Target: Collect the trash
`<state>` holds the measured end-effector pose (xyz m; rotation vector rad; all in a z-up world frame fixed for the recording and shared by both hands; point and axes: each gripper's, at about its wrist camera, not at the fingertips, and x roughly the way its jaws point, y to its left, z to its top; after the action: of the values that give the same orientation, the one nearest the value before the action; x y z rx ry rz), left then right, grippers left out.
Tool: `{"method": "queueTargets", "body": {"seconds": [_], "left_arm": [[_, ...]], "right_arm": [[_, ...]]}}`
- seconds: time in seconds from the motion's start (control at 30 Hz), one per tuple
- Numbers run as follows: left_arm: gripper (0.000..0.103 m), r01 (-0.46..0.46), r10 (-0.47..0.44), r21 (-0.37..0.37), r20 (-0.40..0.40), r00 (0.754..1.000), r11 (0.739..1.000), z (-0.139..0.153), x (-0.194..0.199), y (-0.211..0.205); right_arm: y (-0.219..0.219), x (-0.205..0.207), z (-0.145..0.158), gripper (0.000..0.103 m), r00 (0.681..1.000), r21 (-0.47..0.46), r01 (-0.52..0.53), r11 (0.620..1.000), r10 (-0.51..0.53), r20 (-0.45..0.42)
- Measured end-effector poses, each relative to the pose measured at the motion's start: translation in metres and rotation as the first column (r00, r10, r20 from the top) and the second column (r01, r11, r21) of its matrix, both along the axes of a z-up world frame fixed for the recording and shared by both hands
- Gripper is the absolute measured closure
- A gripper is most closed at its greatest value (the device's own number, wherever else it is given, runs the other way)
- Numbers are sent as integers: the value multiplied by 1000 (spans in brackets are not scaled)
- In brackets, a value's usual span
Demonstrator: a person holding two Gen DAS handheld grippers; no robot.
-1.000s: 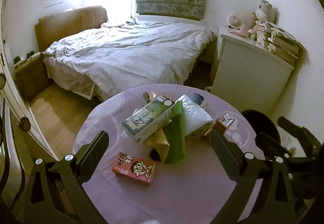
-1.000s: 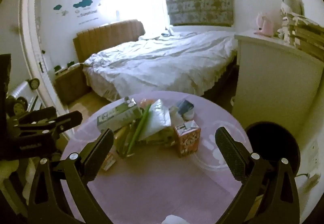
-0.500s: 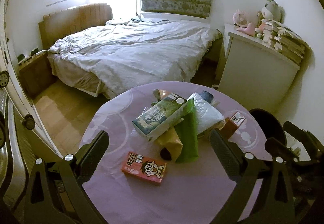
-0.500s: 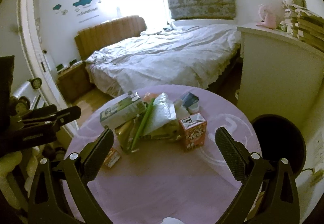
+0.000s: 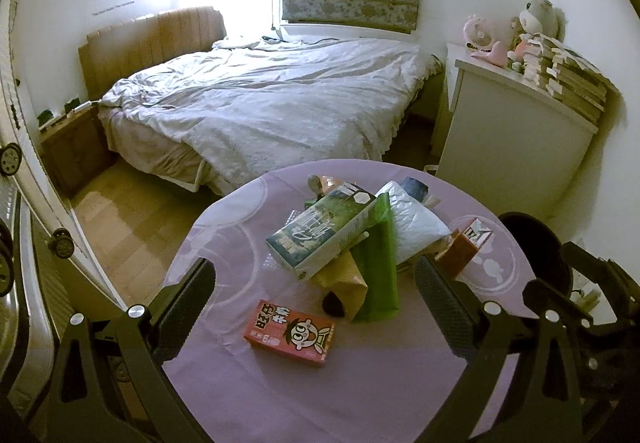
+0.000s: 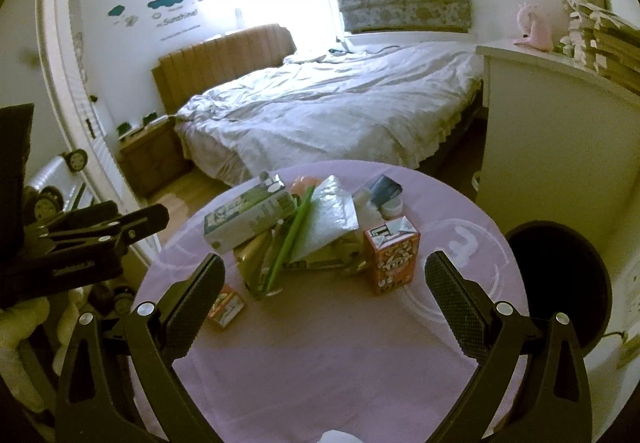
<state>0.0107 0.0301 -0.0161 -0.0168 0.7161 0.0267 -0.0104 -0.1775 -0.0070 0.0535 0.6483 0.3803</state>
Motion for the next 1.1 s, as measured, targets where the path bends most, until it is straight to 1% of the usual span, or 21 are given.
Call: {"method": "queueTargets", "body": {"seconds": [1.1], "left_arm": [[5,2,-2,4,-5,1000,1000,0,1,0]], "right_arm": [[4,-3,-2,4,1000,-2,-6,1000,6,-20]]}}
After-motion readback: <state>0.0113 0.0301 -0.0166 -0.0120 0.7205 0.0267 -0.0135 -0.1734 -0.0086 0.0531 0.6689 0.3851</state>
